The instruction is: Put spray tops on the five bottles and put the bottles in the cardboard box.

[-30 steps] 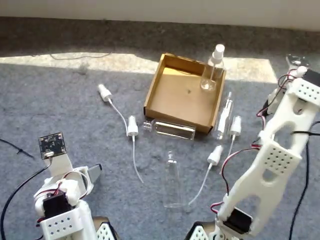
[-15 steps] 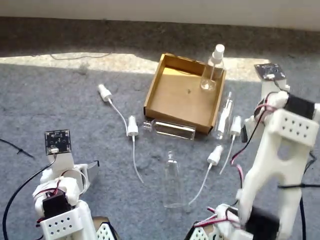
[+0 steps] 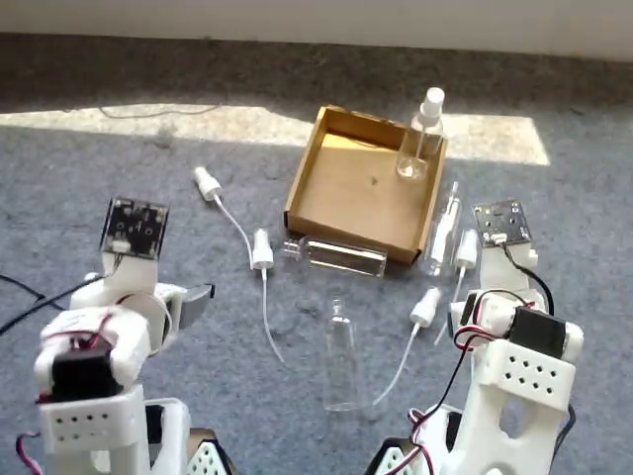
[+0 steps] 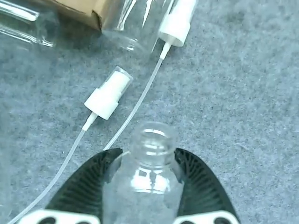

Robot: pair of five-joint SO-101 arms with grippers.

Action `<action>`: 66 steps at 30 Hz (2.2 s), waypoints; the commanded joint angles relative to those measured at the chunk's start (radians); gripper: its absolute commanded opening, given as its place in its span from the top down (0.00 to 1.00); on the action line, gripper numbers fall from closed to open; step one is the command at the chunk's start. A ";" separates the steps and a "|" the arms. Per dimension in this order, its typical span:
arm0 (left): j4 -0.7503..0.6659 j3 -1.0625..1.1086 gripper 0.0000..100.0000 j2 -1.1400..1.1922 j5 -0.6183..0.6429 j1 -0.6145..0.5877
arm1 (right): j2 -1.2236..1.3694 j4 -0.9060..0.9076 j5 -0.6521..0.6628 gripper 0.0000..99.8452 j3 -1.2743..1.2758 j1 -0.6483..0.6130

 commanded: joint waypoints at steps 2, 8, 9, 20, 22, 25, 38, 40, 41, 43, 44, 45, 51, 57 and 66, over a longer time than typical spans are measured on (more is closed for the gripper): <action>0.017 -0.427 0.69 0.585 0.153 0.186 | -0.018 -0.012 -0.009 1.00 -0.004 -0.007; -0.025 -0.679 0.69 1.007 0.276 0.354 | -0.027 -0.015 -0.005 1.00 0.002 -0.007; -0.044 -0.708 0.69 1.063 0.299 0.357 | -0.027 -0.016 -0.003 1.00 0.002 -0.007; -0.181 -0.993 0.69 1.429 0.577 0.147 | -0.027 -0.028 -0.003 1.00 0.088 -0.094; -0.184 -1.066 0.69 1.498 0.621 0.113 | -0.027 -0.048 -0.005 1.00 0.105 -0.114; -0.184 -1.173 0.69 1.615 0.666 0.097 | -0.027 -0.054 -0.009 1.00 0.110 -0.116; -0.132 -1.577 0.69 2.032 0.710 0.084 | -0.028 -0.047 -0.011 1.00 0.110 -0.114; -0.087 -1.630 0.69 2.069 0.712 0.084 | -0.028 -0.047 -0.011 1.00 0.110 -0.113; -0.068 -1.652 0.69 2.084 0.712 0.085 | -0.028 -0.047 -0.011 1.00 0.110 -0.113; -0.043 -1.684 0.69 2.111 0.713 0.087 | -0.028 -0.047 -0.011 1.00 0.110 -0.111; -0.040 -1.698 0.69 2.123 0.715 0.085 | -0.028 -0.047 -0.011 1.00 0.110 -0.111; -0.040 -1.712 0.71 2.135 0.715 0.084 | -0.028 -0.047 -0.011 1.00 0.110 -0.111; -0.037 -1.774 0.77 2.203 0.713 0.088 | -0.028 -0.045 -0.008 1.00 0.111 -0.111; 0.011 -1.776 0.82 2.190 0.710 0.085 | -0.028 -0.044 -0.005 1.00 0.107 -0.111; 0.115 -1.776 0.84 2.130 0.709 0.087 | -0.028 0.039 -0.003 1.00 0.044 -0.114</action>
